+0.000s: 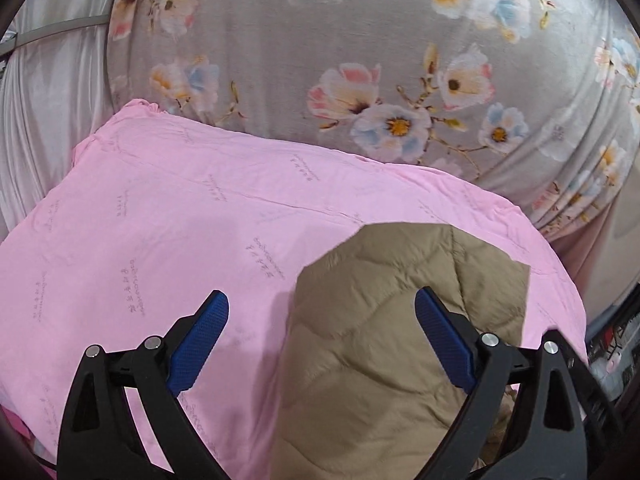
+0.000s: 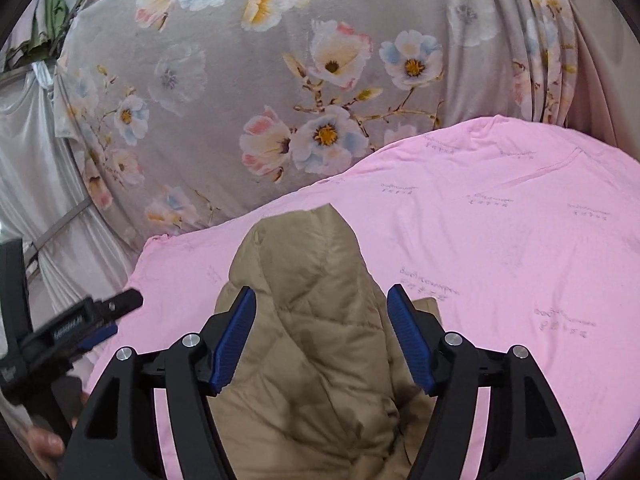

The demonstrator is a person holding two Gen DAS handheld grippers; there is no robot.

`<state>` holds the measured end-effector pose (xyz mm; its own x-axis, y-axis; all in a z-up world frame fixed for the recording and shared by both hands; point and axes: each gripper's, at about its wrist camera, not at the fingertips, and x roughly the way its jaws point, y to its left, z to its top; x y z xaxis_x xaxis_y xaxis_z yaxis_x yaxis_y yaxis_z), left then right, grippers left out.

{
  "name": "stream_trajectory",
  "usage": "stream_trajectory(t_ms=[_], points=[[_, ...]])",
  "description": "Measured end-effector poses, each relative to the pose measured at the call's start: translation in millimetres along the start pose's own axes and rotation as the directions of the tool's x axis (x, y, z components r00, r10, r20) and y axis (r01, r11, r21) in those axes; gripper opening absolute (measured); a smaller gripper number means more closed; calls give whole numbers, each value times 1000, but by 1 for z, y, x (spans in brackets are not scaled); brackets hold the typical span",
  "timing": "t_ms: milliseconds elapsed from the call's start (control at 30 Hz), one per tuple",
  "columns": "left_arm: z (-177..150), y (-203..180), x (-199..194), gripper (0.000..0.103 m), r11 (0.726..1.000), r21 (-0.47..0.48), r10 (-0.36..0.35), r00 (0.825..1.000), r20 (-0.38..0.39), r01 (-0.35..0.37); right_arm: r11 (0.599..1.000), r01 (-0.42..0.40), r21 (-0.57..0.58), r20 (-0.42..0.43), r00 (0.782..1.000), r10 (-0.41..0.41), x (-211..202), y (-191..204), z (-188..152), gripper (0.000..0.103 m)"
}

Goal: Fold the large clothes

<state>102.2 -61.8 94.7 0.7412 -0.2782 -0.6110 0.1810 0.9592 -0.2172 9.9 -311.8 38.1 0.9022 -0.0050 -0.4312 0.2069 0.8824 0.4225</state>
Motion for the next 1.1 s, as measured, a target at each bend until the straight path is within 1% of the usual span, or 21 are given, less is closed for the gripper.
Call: stream_trajectory(t_ms=[100,133,167,233,267,333,433,500,600,733,833,1100], points=[[9,-3,11,92,1000,3,26,1000,9,-26,997,-7,75,-47,999,11,32,-5,13,67],[13,-4,17,92,1000,4,28,1000,5,-28,996,-6,87,-78,997,12,44,-6,14,67],[15,-4,22,92,1000,2,31,1000,-3,-31,996,-5,88,-99,995,13,52,-7,11,63],[17,-9,35,92,1000,3,29,999,-22,-29,998,6,57,-121,993,2,60,-8,5,22],[18,-12,40,92,999,8,32,999,-31,-32,999,27,40,-107,994,-22,58,-10,1,18],[14,-21,53,92,999,23,23,998,-56,-22,996,87,1,-70,994,-87,49,-11,-6,14],[4,-37,72,91,998,55,27,996,-87,-23,981,191,-28,-27,981,-192,39,-20,-20,12],[-6,-50,87,91,996,85,28,993,-118,-18,972,233,-34,-31,972,-234,41,-30,-28,12],[-23,-68,112,91,993,118,33,985,-169,-13,964,265,-26,-60,962,-266,50,-47,-38,12],[-37,-78,134,92,993,119,29,978,-209,-4,963,268,5,-93,959,-266,62,-70,-48,13],[-45,-80,149,93,993,118,23,973,-228,4,962,273,-3,-103,957,-271,71,-78,-54,14],[-64,-91,168,98,983,175,83,981,-174,-52,967,254,11,-133,959,-250,89,-97,-63,16]])
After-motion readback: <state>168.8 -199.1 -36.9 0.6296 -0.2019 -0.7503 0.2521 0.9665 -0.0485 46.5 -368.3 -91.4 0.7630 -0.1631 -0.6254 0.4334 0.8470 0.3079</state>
